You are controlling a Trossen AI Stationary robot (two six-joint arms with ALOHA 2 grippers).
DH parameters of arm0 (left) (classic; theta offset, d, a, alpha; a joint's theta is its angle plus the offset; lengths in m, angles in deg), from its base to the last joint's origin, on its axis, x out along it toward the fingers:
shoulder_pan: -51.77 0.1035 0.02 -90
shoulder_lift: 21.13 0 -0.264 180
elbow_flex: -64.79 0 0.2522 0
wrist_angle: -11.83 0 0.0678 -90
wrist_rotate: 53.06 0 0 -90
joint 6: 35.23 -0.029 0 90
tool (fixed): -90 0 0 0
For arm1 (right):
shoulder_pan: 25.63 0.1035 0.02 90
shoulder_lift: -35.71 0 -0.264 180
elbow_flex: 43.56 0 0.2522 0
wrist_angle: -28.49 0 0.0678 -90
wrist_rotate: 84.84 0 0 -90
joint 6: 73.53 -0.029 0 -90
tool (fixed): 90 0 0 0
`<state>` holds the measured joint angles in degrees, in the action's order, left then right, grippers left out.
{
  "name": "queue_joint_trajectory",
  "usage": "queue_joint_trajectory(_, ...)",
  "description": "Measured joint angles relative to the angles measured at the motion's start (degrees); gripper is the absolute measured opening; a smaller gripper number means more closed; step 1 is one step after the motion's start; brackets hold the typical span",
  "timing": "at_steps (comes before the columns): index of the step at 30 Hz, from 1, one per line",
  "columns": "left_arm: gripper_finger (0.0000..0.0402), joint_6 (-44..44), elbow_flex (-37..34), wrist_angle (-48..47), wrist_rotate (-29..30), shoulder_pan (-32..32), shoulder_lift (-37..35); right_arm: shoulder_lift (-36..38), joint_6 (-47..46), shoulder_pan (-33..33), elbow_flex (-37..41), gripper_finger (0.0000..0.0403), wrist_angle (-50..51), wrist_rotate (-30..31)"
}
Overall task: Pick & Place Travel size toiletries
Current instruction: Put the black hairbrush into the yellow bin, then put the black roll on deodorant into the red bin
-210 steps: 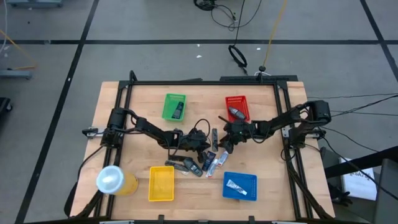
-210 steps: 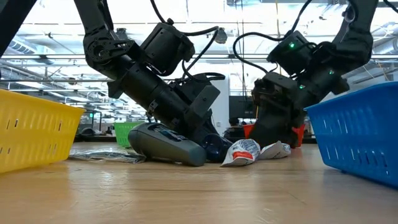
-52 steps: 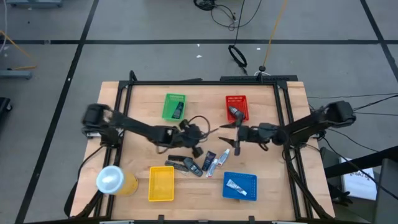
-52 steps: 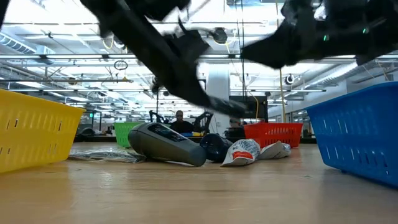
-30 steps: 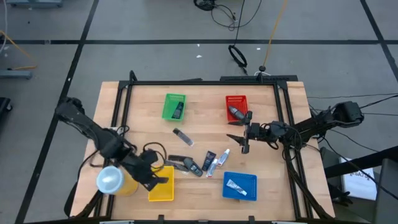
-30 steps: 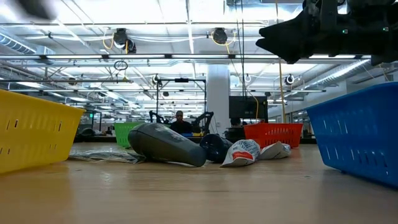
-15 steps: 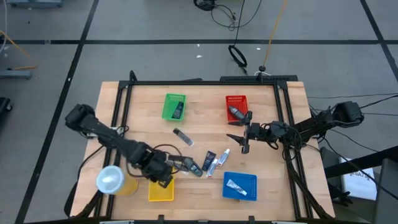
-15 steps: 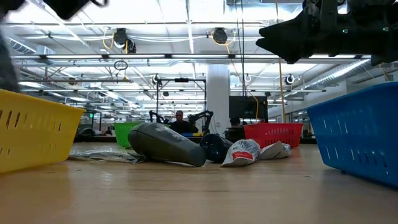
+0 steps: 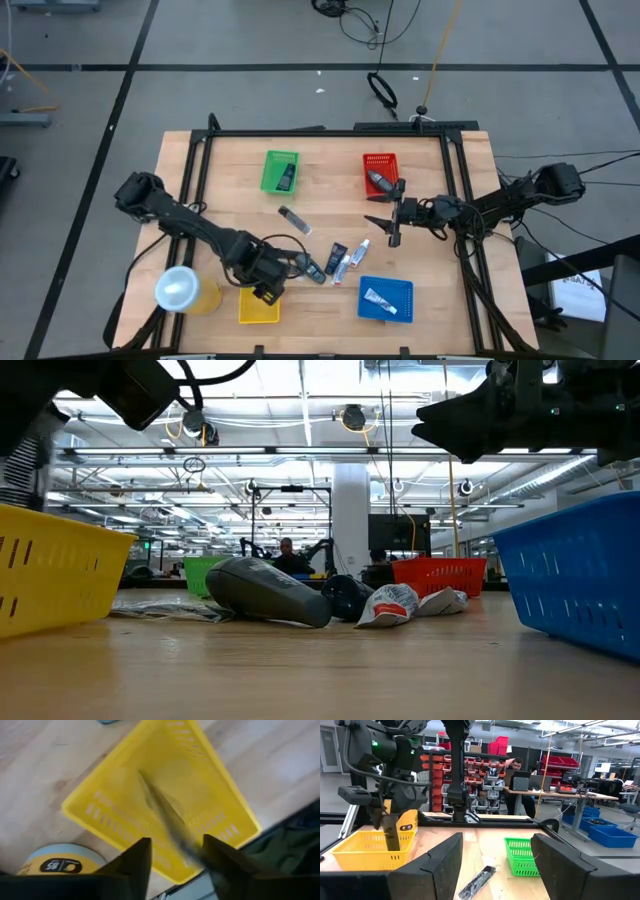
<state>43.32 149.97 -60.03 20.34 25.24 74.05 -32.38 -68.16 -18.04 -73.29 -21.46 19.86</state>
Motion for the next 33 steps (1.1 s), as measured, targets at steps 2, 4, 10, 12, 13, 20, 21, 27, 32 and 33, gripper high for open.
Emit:
queue_joint_trajectory(2,0.0213,-1.89,0.02,0.36,-0.68,0.34,-0.37,0.0,0.02,0.0,0.0,0.0226,0.2,0.0)
queue_joint_trajectory(4,0.0238,-3.37,0.17,-0.27,-1.51,0.9,-0.94,0.0,0.02,0.0,0.0,0.0226,0.18,0.0)
queue_joint_trajectory(10,0.0278,-4.39,0.25,-3.4,0.0,0.83,-5.56,-0.02,0.22,0.01,0.0,0.0226,0.71,0.0)
queue_joint_trajectory(12,0.0279,-4.49,0.24,-3.31,3.39,0.73,-7.34,-0.02,0.26,0.0,0.0,0.0226,0.98,0.0)
queue_joint_trajectory(13,0.0278,-5.2,0.24,-3.25,6.14,0.73,-8.22,-0.02,0.27,0.01,0.0,0.0226,0.99,0.0)
queue_joint_trajectory(20,0.0254,-23.62,0.24,3.85,35.32,-1.3,-8.77,-0.02,0.28,0.0,0.0,0.0226,1.33,0.0)
queue_joint_trajectory(21,0.025,-26.71,0.26,5.64,37.33,-1.38,-8.01,-0.02,0.28,0.0,0.0,0.0226,1.61,0.0)
queue_joint_trajectory(27,0.0233,-36.08,0.24,14.29,47.5,2.22,-2.39,-0.02,1.23,0.0,0.02,0.0222,2.91,0.0)
queue_joint_trajectory(32,0.0228,-42.63,0.2,21.53,48.5,7.19,2.94,-0.02,1.33,0.0,0.02,0.0222,3.35,0.0)
queue_joint_trajectory(33,0.0228,-43.92,0.2,22.04,47.17,8.55,3.57,-0.02,1.33,0.0,0.02,0.0222,3.46,0.0)
